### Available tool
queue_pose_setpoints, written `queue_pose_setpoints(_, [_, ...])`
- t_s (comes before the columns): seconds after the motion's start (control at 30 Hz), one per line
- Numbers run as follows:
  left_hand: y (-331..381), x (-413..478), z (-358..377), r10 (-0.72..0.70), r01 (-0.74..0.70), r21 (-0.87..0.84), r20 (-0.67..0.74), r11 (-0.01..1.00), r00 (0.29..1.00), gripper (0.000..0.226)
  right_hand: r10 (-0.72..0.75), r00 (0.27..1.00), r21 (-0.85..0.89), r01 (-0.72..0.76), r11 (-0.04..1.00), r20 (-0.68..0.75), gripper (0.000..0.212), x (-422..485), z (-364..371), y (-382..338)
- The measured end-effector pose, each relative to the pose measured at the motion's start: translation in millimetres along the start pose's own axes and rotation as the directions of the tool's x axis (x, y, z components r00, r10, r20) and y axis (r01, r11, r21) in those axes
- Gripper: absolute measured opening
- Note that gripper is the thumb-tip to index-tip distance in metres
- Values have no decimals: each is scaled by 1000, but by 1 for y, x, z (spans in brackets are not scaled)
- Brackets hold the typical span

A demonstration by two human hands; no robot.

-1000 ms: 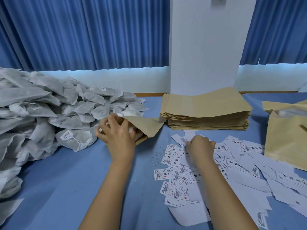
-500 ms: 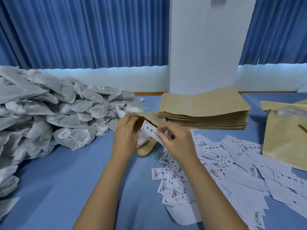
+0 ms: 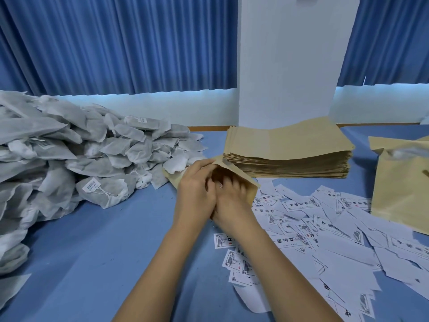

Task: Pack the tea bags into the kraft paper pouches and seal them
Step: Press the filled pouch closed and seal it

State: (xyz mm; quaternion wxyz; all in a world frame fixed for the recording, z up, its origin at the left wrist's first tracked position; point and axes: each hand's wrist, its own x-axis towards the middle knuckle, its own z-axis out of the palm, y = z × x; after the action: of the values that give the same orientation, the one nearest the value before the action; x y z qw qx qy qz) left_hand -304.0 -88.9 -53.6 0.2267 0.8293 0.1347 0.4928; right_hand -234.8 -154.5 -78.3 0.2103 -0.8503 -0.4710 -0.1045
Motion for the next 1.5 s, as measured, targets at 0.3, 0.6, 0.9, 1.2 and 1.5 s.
queue_pose_setpoints(0.3, [5,-3,-2,-25,20,-59,-74,998,997,34,110,994,405,-104,909,7,18,-3,0,-3])
queue_pose_setpoints(0.6, [-4,-4,-6,-133,116,-127,-135,985,982,40,405,866,371,-288,883,-293,20,-16,-32,11])
queue_pose_setpoints(0.9, [-3,-3,-17,-36,20,201,78,979,996,44,363,801,611,-598,519,476,25,-17,-34,30])
queue_pose_setpoints(1.2, [6,-18,4,-92,-106,455,393,884,915,34,332,811,873,-413,-258,482,21,-10,-37,33])
queue_pose_setpoints(1.5, [46,-43,22,-123,88,107,385,990,915,25,600,638,871,-279,-404,483,5,-12,-33,51])
